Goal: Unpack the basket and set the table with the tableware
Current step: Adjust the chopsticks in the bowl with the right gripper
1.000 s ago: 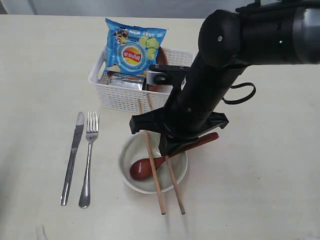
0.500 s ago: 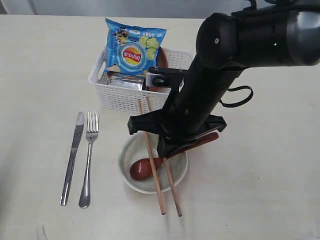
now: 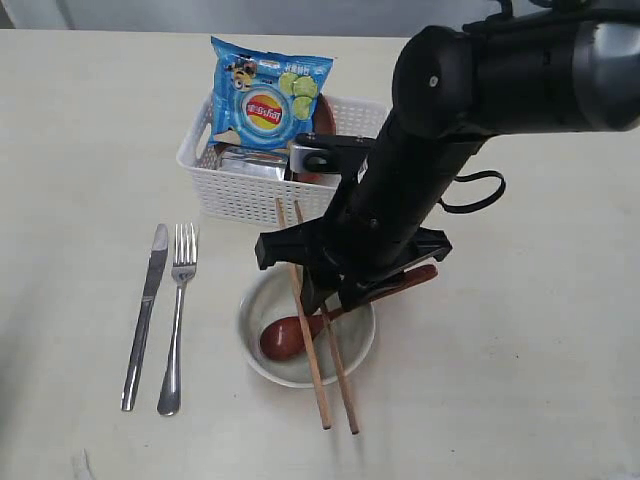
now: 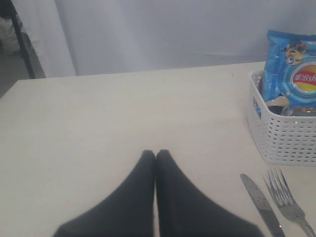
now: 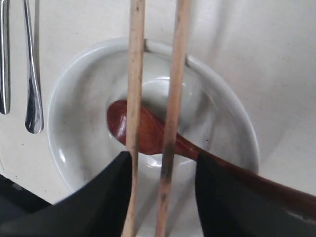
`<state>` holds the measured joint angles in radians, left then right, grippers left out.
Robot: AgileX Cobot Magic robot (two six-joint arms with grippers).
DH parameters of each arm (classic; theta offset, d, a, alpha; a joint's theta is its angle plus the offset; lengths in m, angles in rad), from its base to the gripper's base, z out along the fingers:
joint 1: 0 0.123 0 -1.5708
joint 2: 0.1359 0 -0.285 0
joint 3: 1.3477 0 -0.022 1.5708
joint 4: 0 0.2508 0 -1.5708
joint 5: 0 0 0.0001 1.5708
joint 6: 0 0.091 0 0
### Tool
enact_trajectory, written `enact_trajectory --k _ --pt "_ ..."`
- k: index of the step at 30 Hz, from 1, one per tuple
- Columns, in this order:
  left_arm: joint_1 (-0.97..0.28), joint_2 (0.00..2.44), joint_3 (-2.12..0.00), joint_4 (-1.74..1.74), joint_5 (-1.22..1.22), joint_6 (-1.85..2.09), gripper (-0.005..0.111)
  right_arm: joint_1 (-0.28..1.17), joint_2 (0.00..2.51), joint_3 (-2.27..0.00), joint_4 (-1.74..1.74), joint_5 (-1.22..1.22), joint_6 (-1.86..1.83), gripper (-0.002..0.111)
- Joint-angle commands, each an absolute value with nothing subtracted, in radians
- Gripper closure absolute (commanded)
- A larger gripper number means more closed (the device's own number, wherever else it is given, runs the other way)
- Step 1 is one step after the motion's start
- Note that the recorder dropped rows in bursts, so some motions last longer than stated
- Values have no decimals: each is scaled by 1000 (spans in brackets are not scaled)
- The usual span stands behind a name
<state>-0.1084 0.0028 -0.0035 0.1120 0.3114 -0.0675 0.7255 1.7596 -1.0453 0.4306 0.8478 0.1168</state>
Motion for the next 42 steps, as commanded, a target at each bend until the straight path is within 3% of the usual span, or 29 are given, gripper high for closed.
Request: enact_trajectory --k 1,7,13,42 --pt "-115 0 0 105 304 -67 107 724 1761 -1087 425 849 77 67" --pt "-115 0 0 105 304 -67 107 760 1761 -1127 410 855 53 67" --pt "-115 0 0 105 304 -67 107 823 1770 -1127 209 854 164 51" --pt "-115 0 0 105 304 -67 107 852 1877 -1142 184 853 198 51"
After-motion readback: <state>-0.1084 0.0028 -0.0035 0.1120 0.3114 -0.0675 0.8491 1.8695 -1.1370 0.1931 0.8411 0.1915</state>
